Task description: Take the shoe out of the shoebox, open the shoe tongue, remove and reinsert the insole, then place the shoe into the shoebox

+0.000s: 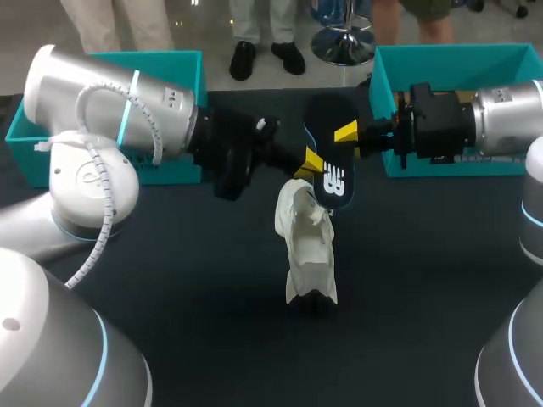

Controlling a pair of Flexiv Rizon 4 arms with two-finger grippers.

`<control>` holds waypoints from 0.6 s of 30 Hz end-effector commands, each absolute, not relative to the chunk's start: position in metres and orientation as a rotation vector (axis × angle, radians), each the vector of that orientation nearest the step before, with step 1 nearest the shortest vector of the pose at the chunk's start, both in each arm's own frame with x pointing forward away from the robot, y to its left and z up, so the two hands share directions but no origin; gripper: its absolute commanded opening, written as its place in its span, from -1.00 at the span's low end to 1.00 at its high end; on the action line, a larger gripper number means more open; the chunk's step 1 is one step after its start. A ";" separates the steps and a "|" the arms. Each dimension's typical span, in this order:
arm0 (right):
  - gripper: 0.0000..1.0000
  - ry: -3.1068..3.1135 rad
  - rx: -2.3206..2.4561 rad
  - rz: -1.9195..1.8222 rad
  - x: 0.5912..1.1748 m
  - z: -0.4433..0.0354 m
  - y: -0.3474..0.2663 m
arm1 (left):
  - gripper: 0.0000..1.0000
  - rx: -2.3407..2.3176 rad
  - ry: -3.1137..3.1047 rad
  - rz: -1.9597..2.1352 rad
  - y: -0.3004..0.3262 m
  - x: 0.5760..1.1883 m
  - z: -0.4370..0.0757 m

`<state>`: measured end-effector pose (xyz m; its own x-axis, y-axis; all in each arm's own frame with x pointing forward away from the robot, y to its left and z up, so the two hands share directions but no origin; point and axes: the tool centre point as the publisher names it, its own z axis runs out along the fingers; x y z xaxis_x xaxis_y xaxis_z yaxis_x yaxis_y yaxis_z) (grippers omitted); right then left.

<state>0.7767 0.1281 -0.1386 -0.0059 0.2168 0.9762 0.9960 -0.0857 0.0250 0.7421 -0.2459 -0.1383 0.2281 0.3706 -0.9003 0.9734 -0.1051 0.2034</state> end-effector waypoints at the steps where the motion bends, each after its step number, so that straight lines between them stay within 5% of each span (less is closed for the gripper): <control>1: -1.00 -1.340 -1.426 -1.169 0.780 -0.140 0.130 | -1.00 1.648 1.270 -0.879 -0.247 0.744 -0.139; 7: -1.00 -1.342 -1.432 -1.168 0.781 -0.142 0.130 | -1.00 1.647 1.276 -0.885 -0.245 0.742 -0.139; 8: -1.00 -1.341 -1.433 -1.169 0.781 -0.142 0.130 | -0.15 1.649 1.279 -0.884 -0.244 0.742 -0.138; 9: -1.00 -1.339 -1.435 -1.173 0.781 -0.142 0.130 | 1.00 1.651 1.281 -0.881 -0.244 0.742 -0.138; 18: -1.00 -1.334 -1.450 -1.181 0.783 -0.150 0.124 | 1.00 1.763 1.406 -0.850 -0.235 0.750 -0.128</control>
<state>0.7832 0.1231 -0.1469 -0.0024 0.2256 0.9742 0.9945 -0.1018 0.0260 0.7439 -0.2376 -0.1405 0.1934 0.4388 -0.8775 0.9800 -0.1296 0.1512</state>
